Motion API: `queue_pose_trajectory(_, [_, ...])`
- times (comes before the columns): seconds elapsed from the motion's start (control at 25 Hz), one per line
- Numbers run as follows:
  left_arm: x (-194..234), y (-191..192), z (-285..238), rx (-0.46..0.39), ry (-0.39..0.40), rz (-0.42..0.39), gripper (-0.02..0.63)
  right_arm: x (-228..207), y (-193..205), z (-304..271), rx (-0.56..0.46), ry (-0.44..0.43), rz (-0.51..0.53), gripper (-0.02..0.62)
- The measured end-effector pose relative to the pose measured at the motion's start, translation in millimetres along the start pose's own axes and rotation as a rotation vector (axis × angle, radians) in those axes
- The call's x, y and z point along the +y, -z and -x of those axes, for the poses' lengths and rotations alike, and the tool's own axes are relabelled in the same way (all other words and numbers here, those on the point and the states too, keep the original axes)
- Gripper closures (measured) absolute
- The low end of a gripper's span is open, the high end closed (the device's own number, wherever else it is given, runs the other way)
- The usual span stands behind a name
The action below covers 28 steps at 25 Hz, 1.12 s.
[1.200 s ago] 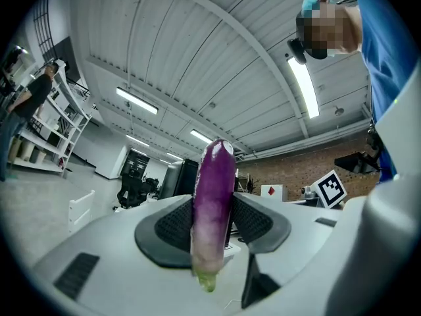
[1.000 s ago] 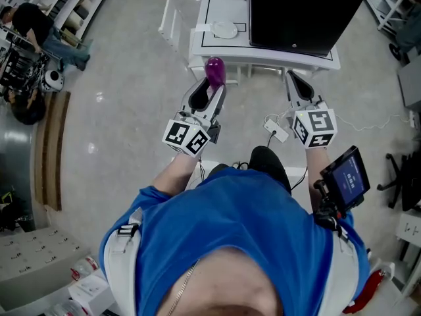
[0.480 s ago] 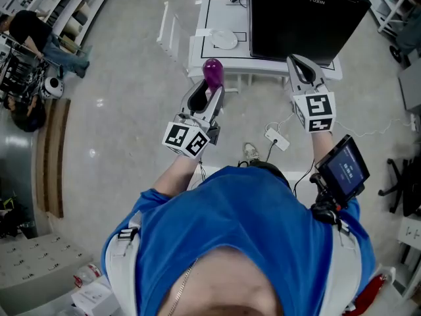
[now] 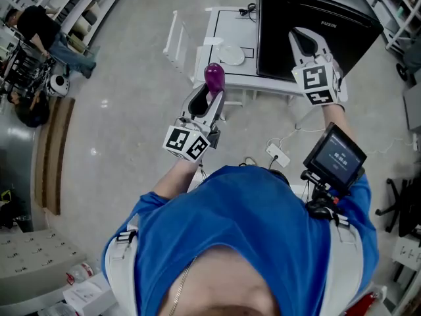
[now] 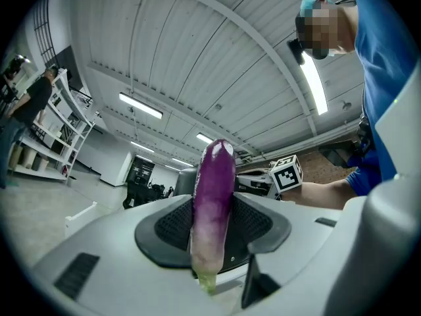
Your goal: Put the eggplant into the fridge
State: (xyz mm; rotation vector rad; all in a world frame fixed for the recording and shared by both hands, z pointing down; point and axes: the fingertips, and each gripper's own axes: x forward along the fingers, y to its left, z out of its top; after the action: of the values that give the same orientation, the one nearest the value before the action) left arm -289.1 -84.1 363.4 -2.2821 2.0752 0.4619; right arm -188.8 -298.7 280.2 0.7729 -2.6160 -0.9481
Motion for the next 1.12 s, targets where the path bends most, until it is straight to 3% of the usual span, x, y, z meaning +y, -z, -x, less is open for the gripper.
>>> queue_pose_trajectory(0.2, [16,-1,1,-0.002,-0.029,-0.002,0.41,-18,-2,-33,0.048,0.0,0.189,0.524])
queue_pose_trajectory(0.52, [39,2,6,-0.011,-0.067,0.002,0.41,-32,8,-76,0.156,-0.057,0.384,0.382])
queue_pose_trajectory(0.76, [37,-1,8,-0.017,-0.081,-0.002,0.41,-29,19,-89,0.264,-0.166,0.488,0.383])
queue_pose_trajectory(1.12, [40,-2,14,-0.016,-0.103,-0.006,0.41,-30,24,-90,0.383,-0.24,0.623,0.416])
